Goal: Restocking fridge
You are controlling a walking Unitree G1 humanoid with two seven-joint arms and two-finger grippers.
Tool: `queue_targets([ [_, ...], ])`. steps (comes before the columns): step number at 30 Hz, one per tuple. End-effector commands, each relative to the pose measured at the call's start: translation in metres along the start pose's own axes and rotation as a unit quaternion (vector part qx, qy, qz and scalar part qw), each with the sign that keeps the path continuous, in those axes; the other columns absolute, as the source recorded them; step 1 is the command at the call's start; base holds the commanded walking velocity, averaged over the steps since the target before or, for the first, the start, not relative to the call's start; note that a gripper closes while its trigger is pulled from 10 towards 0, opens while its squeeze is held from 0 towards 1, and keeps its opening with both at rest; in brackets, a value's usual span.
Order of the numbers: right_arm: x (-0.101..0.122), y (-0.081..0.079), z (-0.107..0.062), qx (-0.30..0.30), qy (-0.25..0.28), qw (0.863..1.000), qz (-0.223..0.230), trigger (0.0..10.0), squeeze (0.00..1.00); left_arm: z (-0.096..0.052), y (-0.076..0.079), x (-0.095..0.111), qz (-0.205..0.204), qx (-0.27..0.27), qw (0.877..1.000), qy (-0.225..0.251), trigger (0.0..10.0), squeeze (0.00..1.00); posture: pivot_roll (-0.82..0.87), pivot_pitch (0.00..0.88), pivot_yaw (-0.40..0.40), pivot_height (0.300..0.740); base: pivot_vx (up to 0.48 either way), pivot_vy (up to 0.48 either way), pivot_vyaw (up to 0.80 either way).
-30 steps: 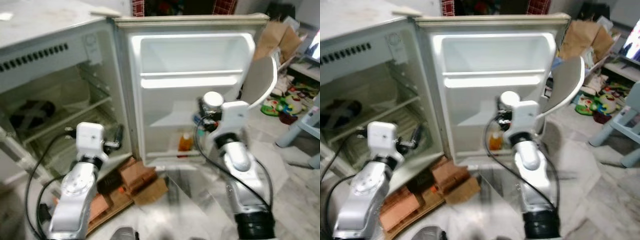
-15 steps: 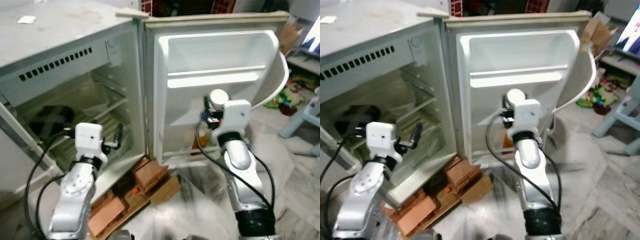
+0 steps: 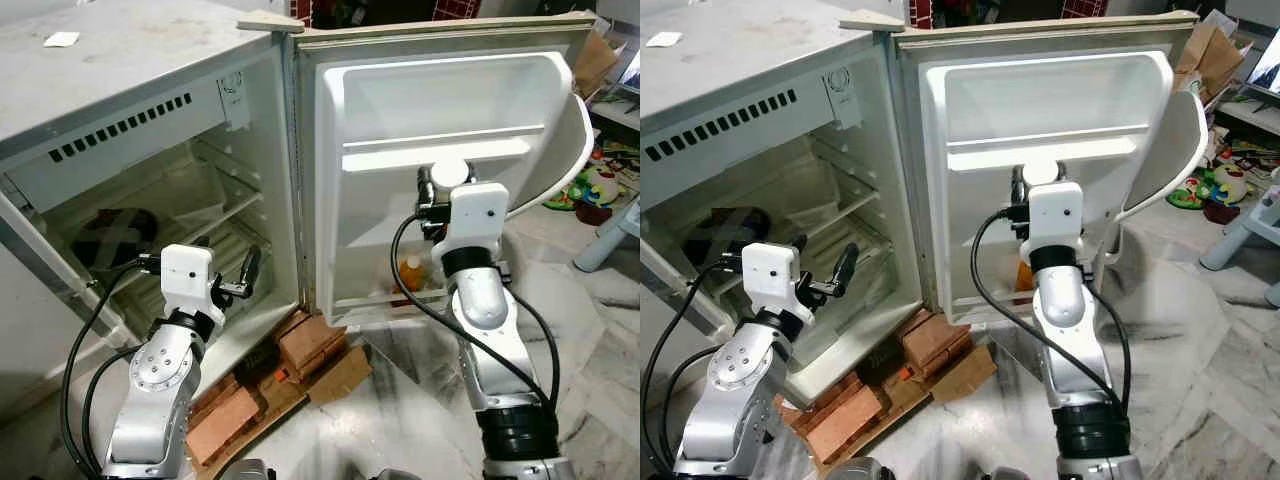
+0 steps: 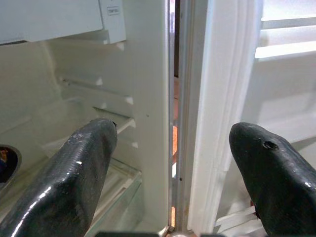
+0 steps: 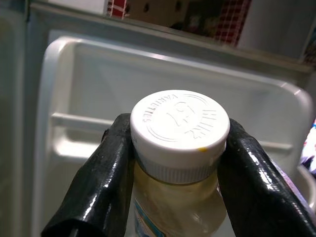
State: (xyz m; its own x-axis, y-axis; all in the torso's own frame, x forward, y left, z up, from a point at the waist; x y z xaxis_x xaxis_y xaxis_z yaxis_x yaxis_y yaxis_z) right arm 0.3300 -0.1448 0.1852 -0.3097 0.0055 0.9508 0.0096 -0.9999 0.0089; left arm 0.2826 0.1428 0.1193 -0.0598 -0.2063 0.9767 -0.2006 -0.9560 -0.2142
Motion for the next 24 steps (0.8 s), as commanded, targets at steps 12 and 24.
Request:
queue_targets([
  [12, 0.036, 0.011, 0.011, -0.033, 0.082, 0.994, -0.061, 10.0, 0.00, 0.001, 0.000, 0.005, 0.001, -0.005, 1.000, 0.011, 10.0, 0.00, 0.08, 0.019, 0.002, 0.740, 0.000, 0.000, 0.00],
  [24, 0.027, -0.001, 0.007, -0.006, 0.060, 0.997, -0.038, 10.0, 0.00, 0.001, 0.004, 0.007, 0.008, -0.011, 1.000, 0.016, 10.0, 0.00, 0.07, 0.019, 0.004, 0.740, 0.321, -0.177, 0.00],
])
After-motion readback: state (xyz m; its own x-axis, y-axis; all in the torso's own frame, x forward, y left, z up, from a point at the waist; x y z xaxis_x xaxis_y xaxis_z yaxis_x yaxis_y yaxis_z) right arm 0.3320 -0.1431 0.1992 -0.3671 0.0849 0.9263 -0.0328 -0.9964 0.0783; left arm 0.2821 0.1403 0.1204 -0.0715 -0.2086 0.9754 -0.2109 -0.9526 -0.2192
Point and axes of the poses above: a point about 5 cm out from each wrist's last joint towards the gripper, its own z axis pointing out of the wrist towards the gripper, its own x axis along the axis of the wrist's last joint, y = z × x, the point moved 3 cm from there along z, pointing out of the wrist towards the gripper, and after that the axes turned 12 degrees about z, right-handed, at the moved point
